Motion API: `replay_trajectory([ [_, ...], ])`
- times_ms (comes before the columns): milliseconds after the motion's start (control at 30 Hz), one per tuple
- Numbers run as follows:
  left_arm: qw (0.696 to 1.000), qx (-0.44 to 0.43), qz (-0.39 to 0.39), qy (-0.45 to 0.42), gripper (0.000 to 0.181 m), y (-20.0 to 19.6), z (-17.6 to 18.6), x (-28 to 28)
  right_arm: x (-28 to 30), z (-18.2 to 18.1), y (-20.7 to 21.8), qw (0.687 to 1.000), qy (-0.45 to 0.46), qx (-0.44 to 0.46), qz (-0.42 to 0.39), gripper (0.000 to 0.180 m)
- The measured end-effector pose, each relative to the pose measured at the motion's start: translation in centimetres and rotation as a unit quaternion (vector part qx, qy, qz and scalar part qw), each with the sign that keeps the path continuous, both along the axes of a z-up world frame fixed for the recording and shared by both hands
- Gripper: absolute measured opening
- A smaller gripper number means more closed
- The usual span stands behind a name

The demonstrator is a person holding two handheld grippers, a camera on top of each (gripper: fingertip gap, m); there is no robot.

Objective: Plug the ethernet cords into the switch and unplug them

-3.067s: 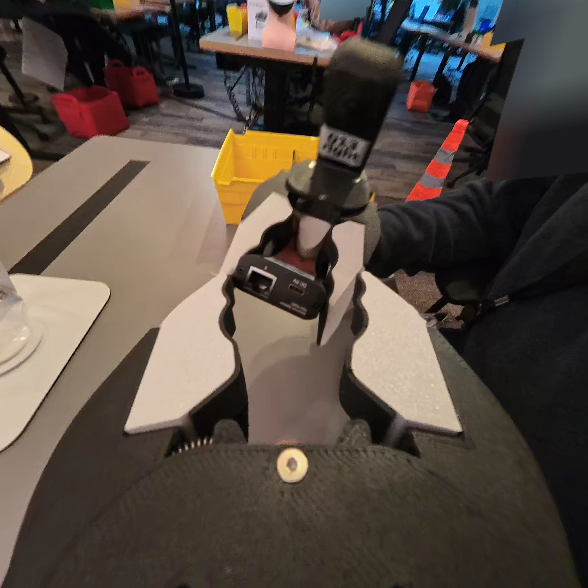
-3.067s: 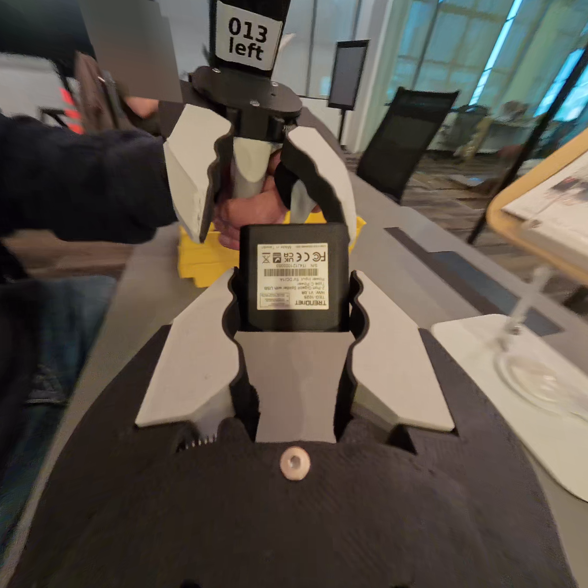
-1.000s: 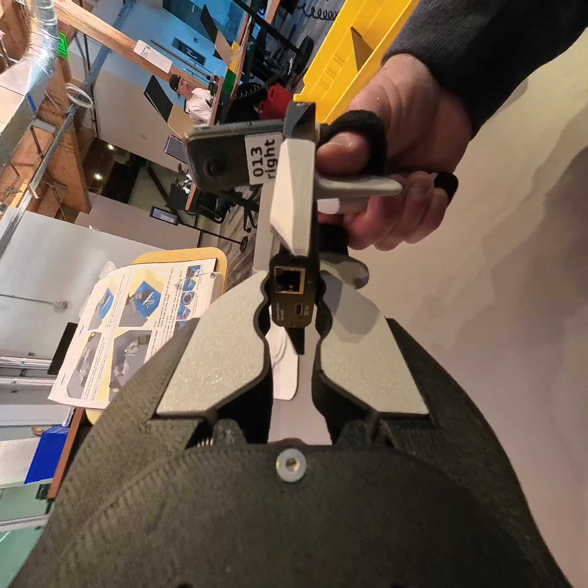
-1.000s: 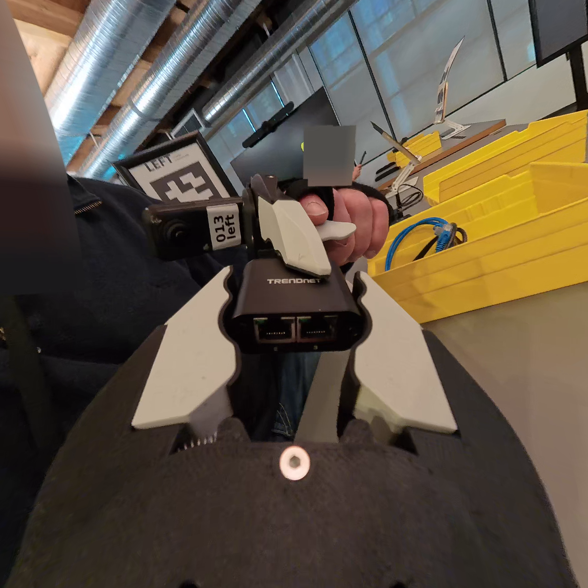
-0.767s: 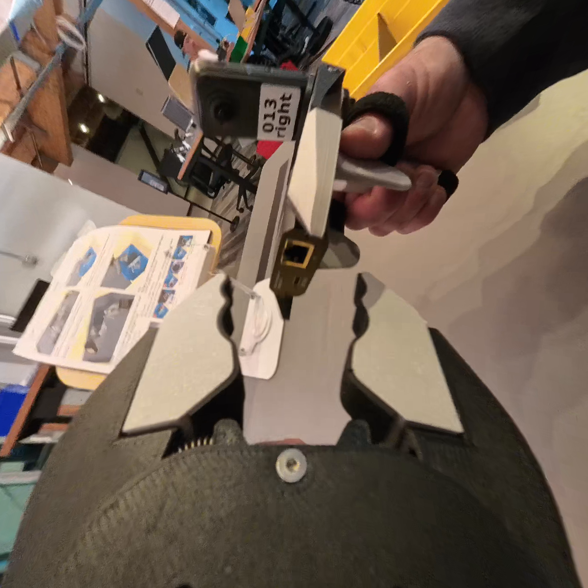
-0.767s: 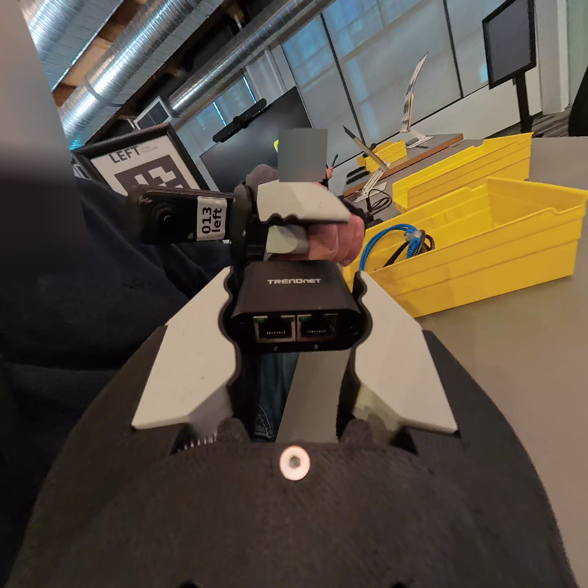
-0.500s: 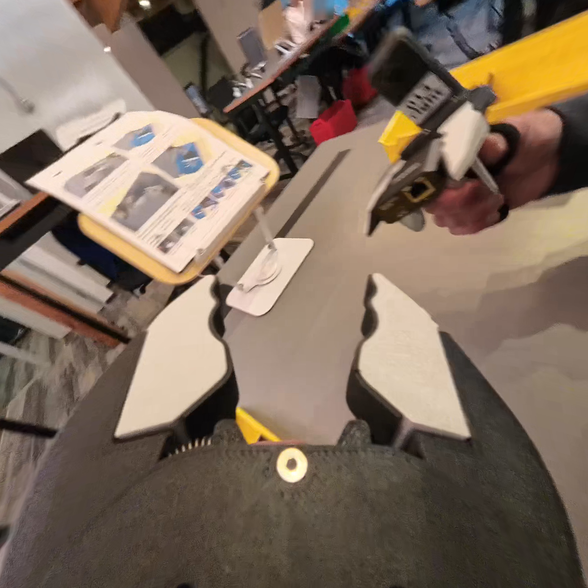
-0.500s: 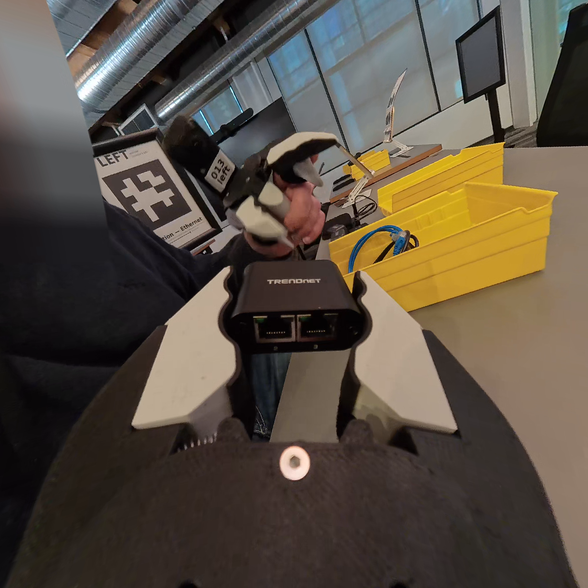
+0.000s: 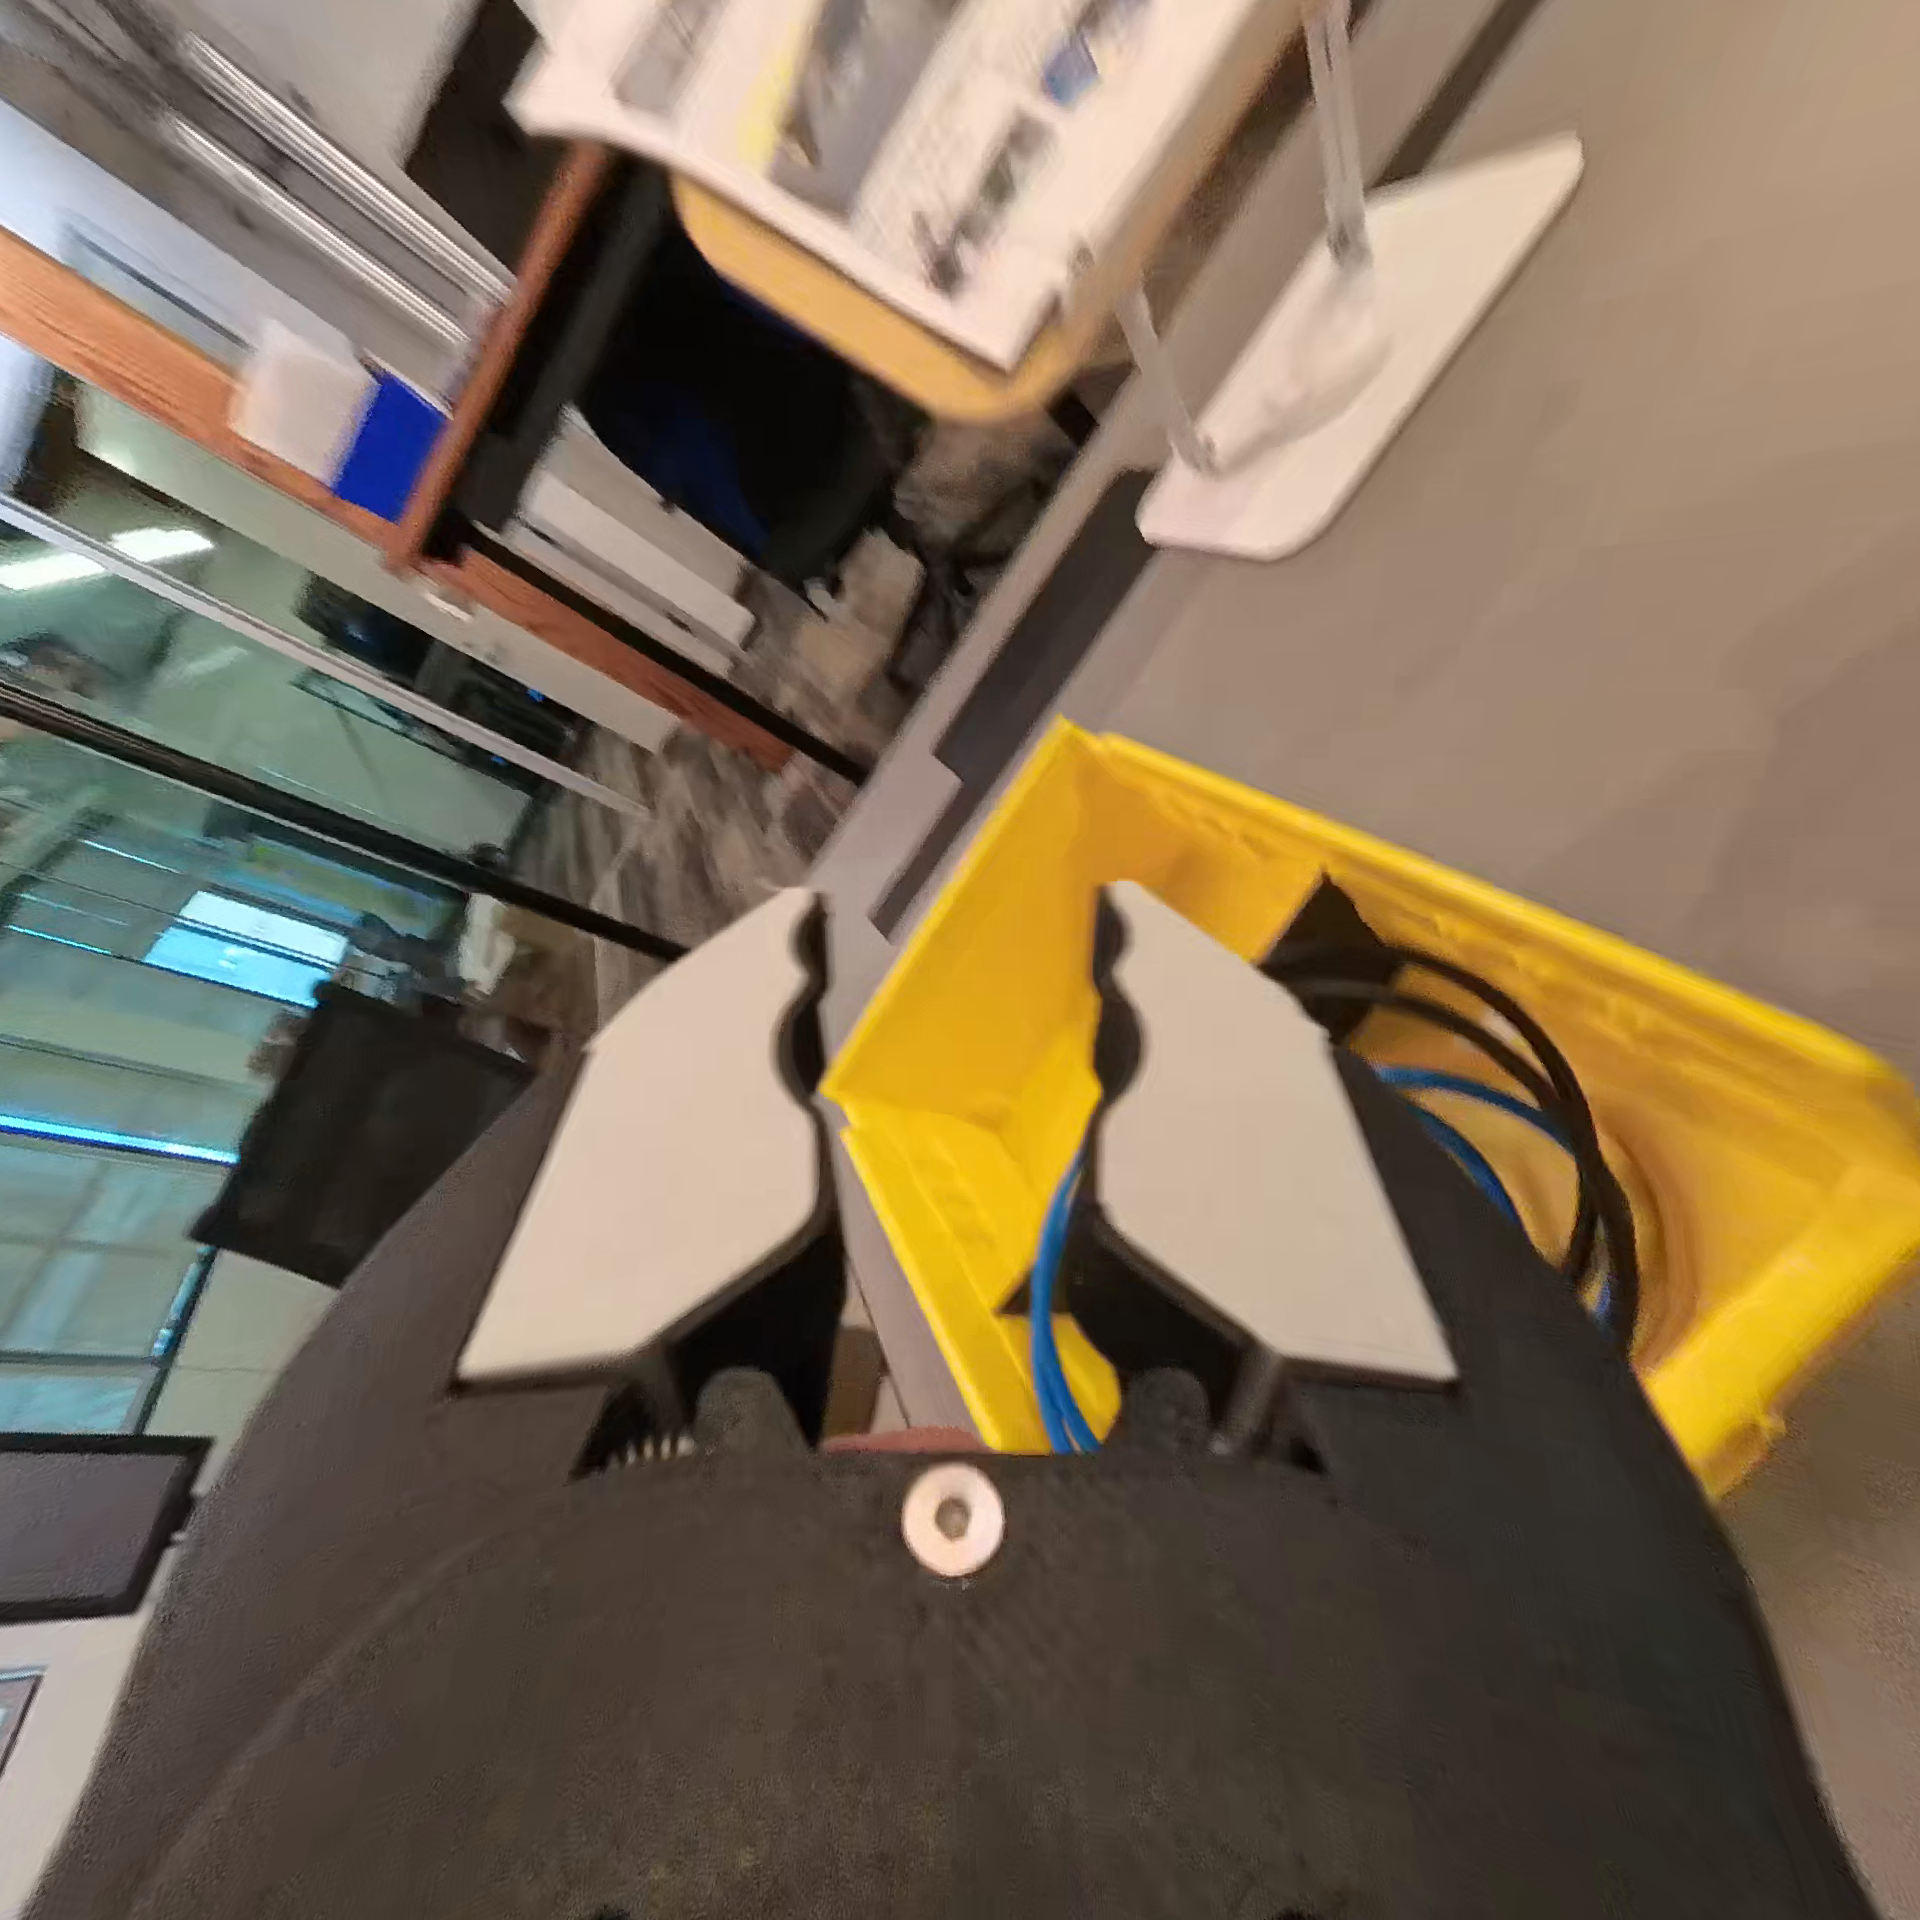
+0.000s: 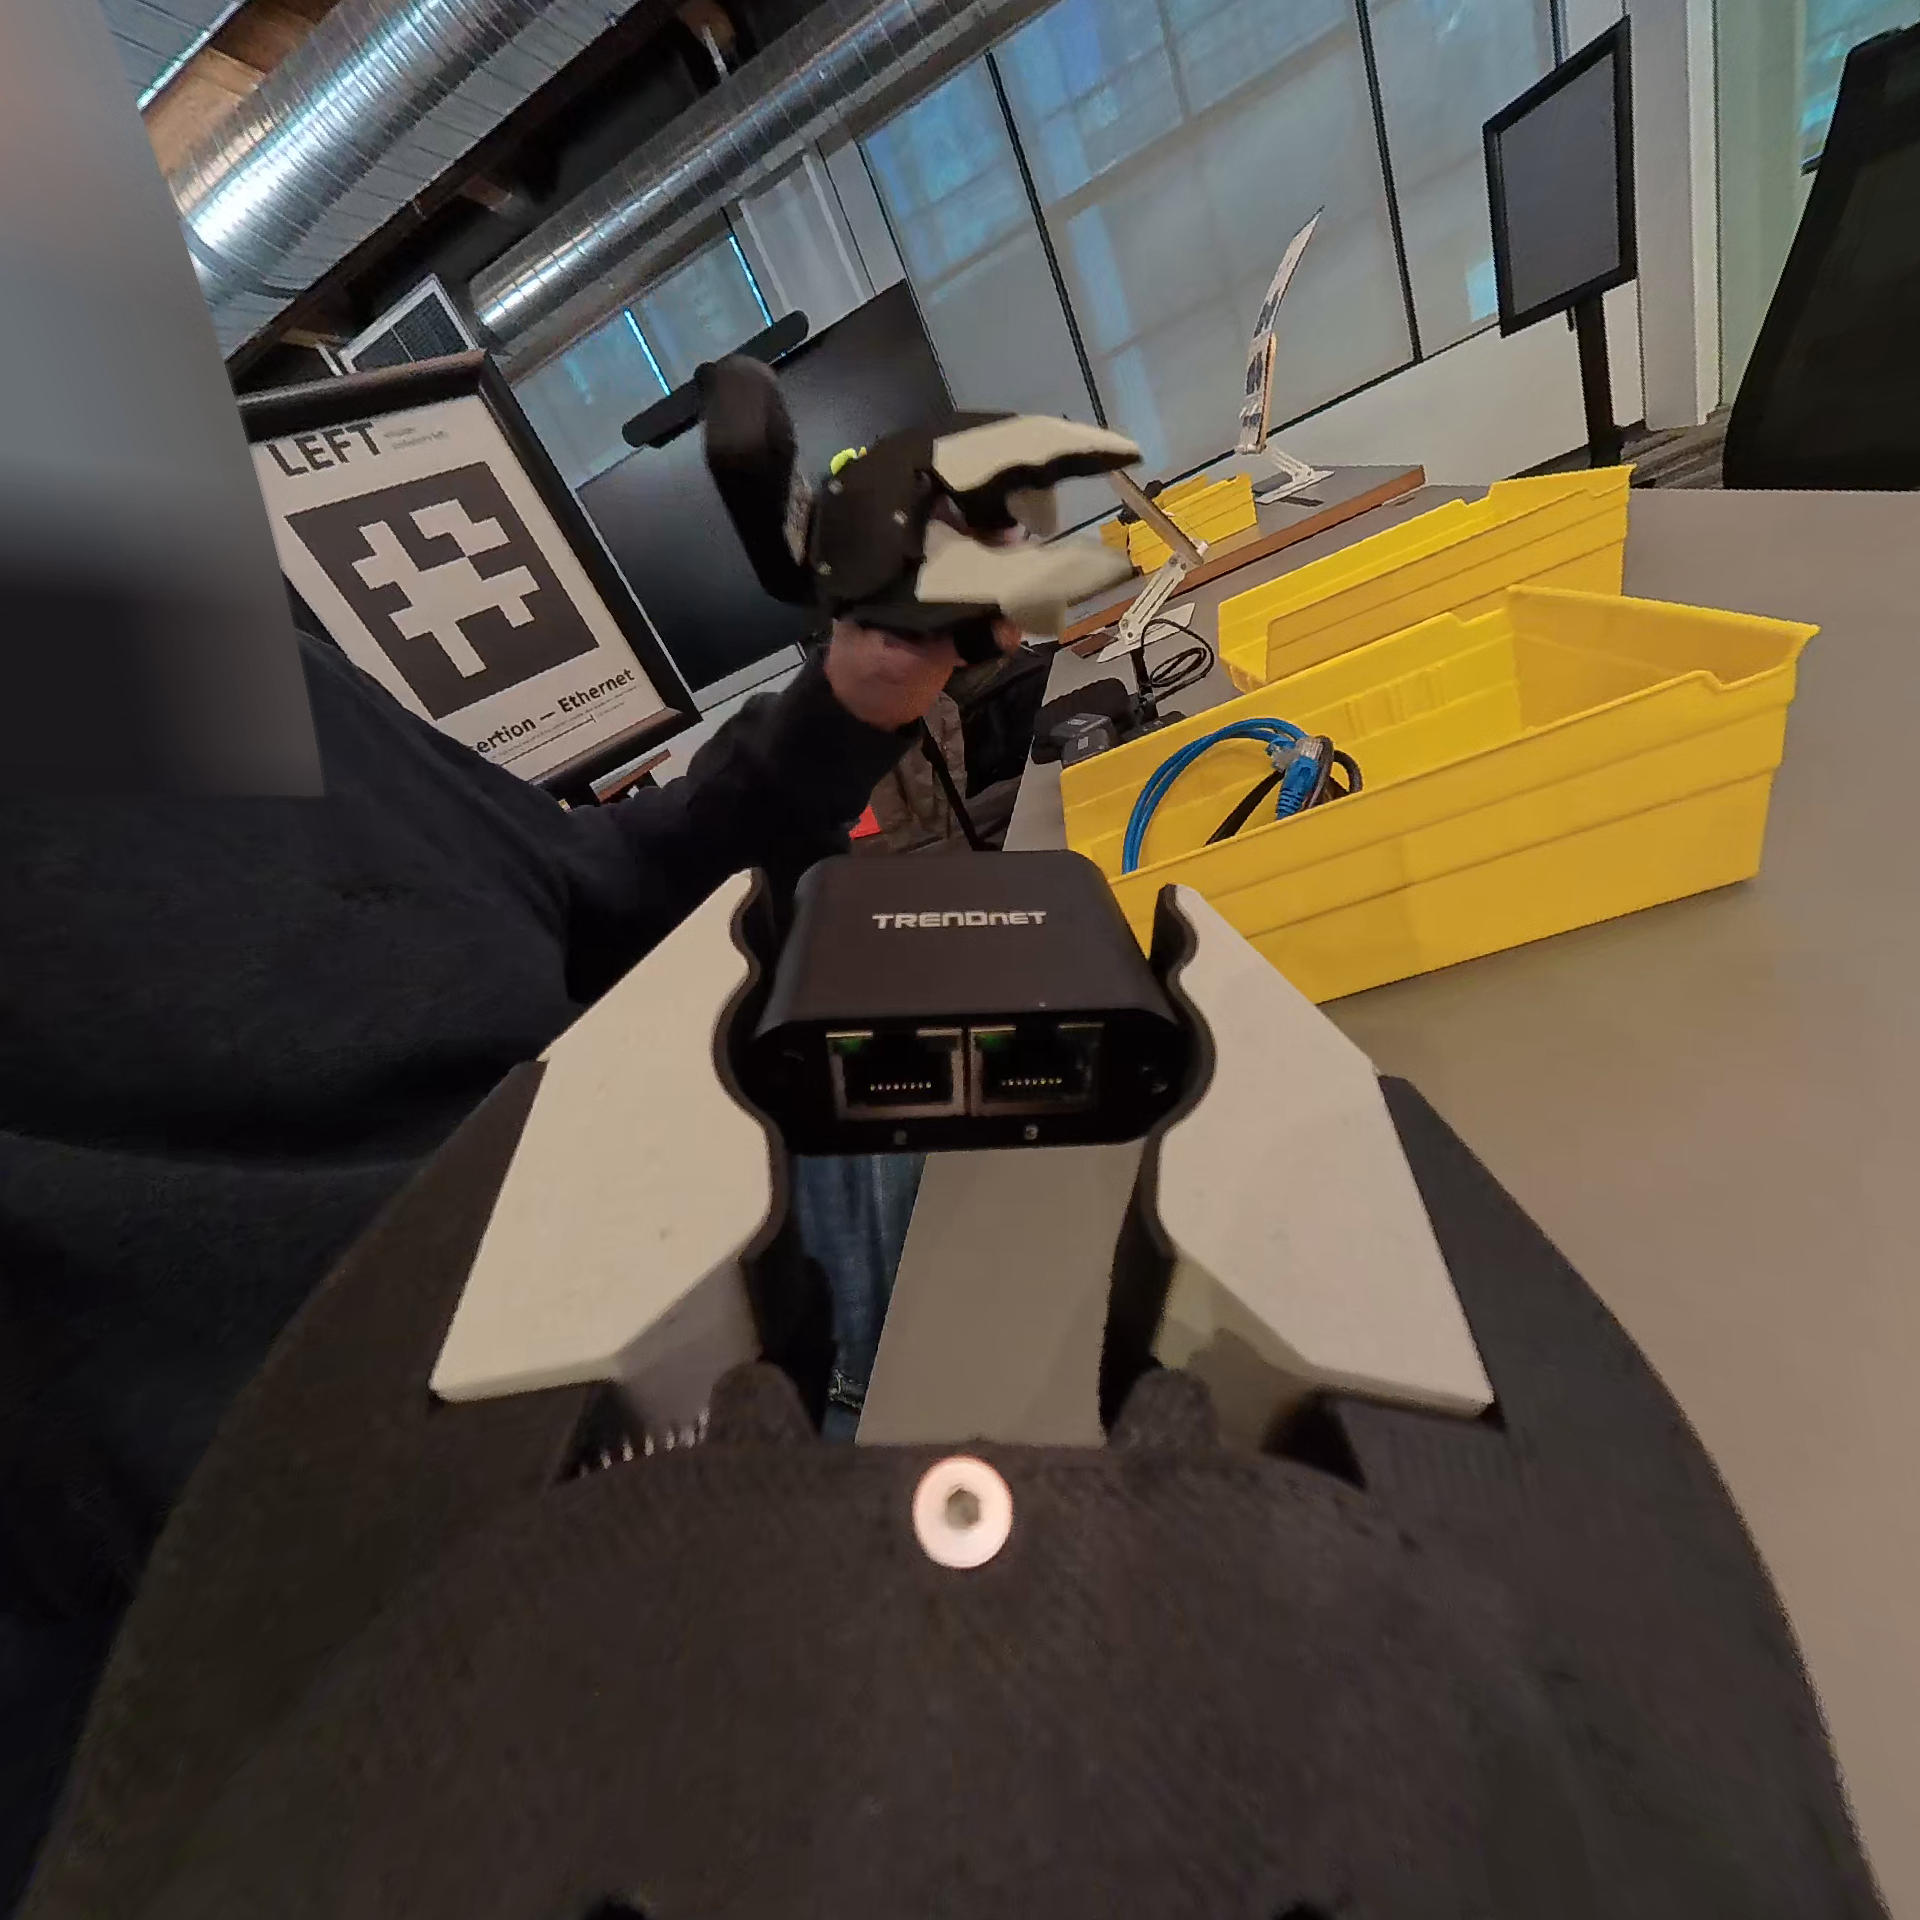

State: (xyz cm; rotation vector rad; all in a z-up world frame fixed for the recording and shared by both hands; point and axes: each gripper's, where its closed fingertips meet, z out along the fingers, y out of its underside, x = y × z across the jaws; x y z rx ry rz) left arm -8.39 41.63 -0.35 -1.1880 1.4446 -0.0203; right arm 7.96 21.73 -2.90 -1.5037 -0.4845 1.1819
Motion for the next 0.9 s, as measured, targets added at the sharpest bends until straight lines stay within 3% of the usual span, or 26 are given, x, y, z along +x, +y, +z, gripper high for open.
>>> replay_trajectory([
  [33, 0.999, -0.015, 0.003, 0.032, 0.062, 0.5, -2.2, -0.3, 0.0, 0.0, 0.0, 1.000, -0.001, 0.000, -0.001, 0.072],
  [67, 0.997, -0.013, 0.004, 0.071, 0.064, 0.8, -4.3, -0.7, 0.1, -0.1, -0.1, 1.000, -0.001, 0.001, -0.002, 0.072],
  [200, 0.984, 0.027, 0.015, 0.175, 0.030, 2.8, -9.9, -2.3, 0.0, -0.1, -0.2, 1.000, 0.002, 0.002, 0.000, 0.072],
  [433, 0.963, 0.029, 0.036, 0.265, 0.022, 6.4, -14.3, -2.9, -0.1, 0.0, -0.2, 1.000, 0.004, 0.008, 0.000, 0.072],
  [533, 0.965, 0.059, 0.042, 0.253, 0.012, 7.3, -14.0, -2.6, 0.0, -0.1, -0.1, 1.000, 0.006, 0.008, 0.000, 0.072],
  [767, 0.970, 0.068, 0.032, 0.230, 0.010, 6.9, -12.2, -2.2, 0.0, -0.2, 0.0, 1.000, 0.010, 0.008, 0.001, 0.072],
  [900, 0.973, 0.078, 0.038, 0.212, 0.010, 6.9, -8.8, -2.2, 0.1, -0.3, 0.1, 1.000, 0.009, 0.008, -0.001, 0.072],
])
